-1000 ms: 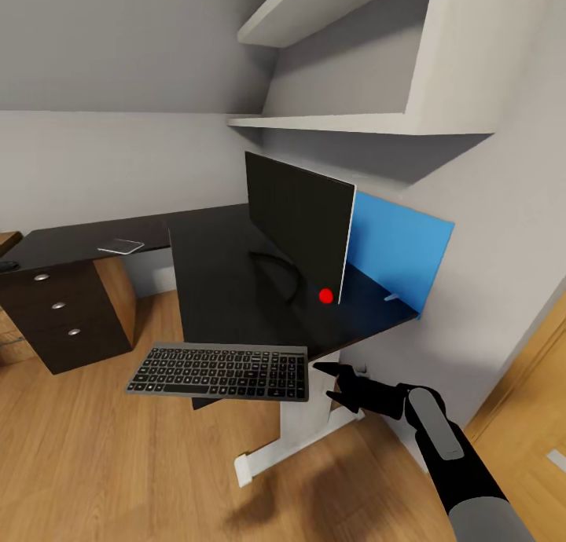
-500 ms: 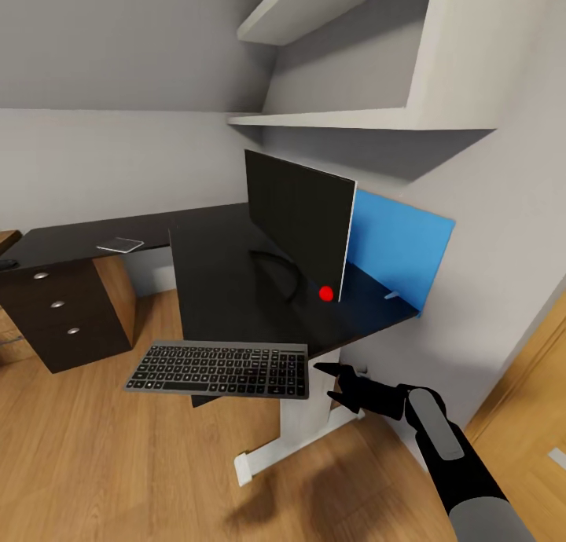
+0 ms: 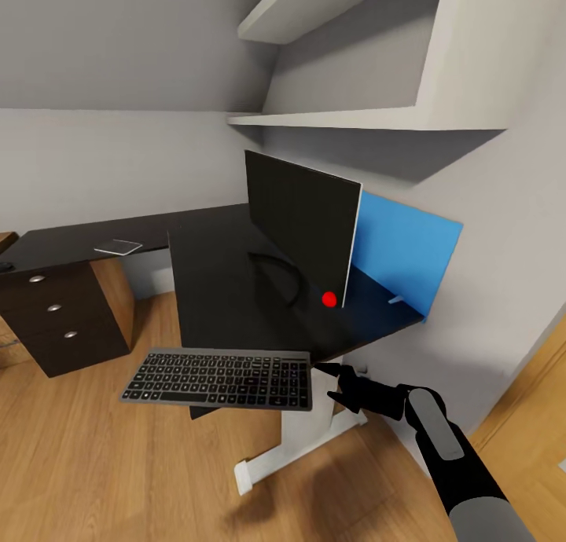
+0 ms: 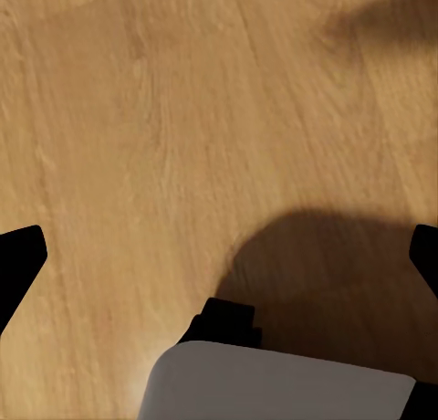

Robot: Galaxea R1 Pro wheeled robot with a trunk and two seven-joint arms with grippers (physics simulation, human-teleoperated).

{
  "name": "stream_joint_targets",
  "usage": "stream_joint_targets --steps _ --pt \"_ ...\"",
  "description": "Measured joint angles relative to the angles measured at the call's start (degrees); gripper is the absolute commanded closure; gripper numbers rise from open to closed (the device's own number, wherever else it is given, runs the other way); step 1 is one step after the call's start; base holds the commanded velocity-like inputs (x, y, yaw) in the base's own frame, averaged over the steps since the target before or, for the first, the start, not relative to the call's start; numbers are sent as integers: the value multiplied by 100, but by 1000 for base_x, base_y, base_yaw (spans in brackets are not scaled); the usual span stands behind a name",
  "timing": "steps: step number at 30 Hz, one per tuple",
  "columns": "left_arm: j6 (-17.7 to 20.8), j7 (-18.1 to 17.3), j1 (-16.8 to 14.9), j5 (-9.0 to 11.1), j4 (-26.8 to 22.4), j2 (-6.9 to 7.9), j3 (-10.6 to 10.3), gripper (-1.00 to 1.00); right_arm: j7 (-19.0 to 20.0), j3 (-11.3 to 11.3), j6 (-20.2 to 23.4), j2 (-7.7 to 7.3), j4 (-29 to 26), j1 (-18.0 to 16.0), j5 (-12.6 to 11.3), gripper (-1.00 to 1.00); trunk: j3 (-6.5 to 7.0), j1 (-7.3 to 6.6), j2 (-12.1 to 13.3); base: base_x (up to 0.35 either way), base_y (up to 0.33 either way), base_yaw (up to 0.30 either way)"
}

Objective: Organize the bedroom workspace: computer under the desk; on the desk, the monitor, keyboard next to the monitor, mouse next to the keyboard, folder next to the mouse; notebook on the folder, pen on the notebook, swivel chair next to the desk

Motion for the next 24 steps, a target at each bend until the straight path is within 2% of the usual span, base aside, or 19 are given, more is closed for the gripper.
stream_joint_targets --steps 5,11,24 --pt "-2 0 1 -6 0 0 -4 -100 0 12 -13 5 71 0 2 -100 0 0 0 16 10 0" --pt "-5 0 0 -8 1 0 -5 -100 0 24 -31 11 113 0 1 -100 0 -1 0 140 119 0" --pt "-2 0 0 -17 0 0 -6 -100 0 24 -33 10 117 0 2 -100 0 0 0 9 83 0"
